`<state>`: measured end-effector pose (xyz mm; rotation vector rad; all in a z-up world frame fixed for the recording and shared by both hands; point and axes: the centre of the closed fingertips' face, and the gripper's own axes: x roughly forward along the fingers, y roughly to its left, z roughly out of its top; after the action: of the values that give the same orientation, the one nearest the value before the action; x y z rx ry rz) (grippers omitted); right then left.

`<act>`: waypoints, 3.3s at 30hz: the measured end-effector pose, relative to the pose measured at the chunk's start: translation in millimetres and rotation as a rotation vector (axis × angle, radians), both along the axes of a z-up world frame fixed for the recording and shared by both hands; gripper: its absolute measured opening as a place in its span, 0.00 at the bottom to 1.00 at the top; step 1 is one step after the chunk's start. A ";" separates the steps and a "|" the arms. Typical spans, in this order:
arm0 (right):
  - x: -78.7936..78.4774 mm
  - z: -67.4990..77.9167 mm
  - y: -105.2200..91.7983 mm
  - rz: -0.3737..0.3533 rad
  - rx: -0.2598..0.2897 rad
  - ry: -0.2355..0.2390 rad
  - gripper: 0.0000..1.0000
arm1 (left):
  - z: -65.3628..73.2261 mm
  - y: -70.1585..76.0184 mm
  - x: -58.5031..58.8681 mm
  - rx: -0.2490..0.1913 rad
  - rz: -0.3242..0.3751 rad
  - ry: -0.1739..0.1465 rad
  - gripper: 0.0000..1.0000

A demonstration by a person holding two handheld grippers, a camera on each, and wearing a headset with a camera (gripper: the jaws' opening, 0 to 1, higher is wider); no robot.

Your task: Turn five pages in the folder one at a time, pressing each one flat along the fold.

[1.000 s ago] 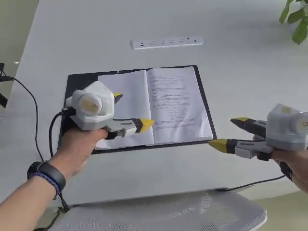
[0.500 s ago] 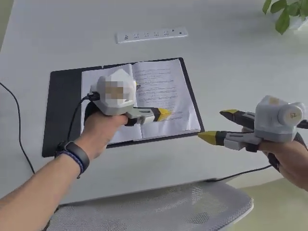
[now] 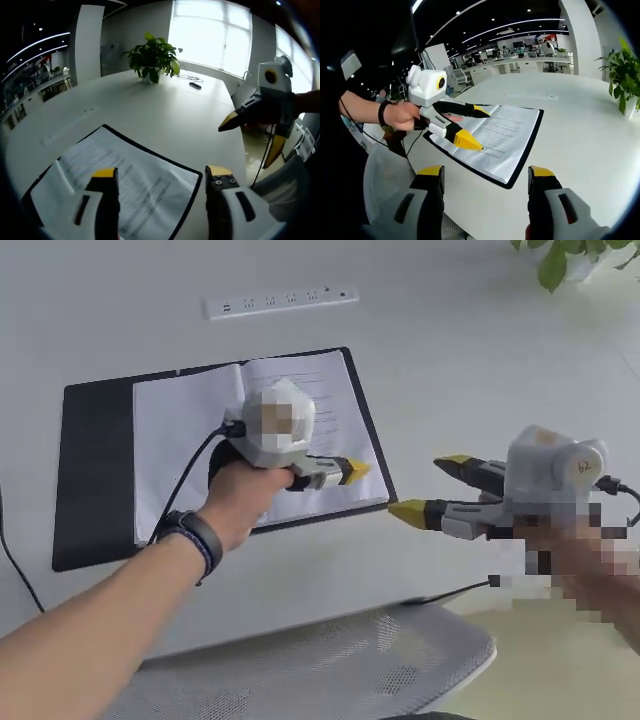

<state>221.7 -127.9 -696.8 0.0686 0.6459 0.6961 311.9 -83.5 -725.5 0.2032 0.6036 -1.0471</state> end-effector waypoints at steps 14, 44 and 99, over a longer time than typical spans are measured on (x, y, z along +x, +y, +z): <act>-5.5 -4.6 -9.7 0.010 0.016 0.018 0.66 | -58.7 -17.0 -6.9 0.127 0.015 0.038 0.66; 14.5 -23.7 -10.8 0.018 0.060 0.044 0.58 | -81.7 -9.5 2.7 0.171 0.021 -0.007 0.55; 107.9 -65.2 36.4 -0.133 0.286 0.188 0.04 | -74.1 -5.7 -1.5 0.150 0.012 0.035 0.53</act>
<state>329.7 -91.5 -762.0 0.4424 0.7111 0.6543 310.4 -89.3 -799.7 0.3125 0.7146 -0.9966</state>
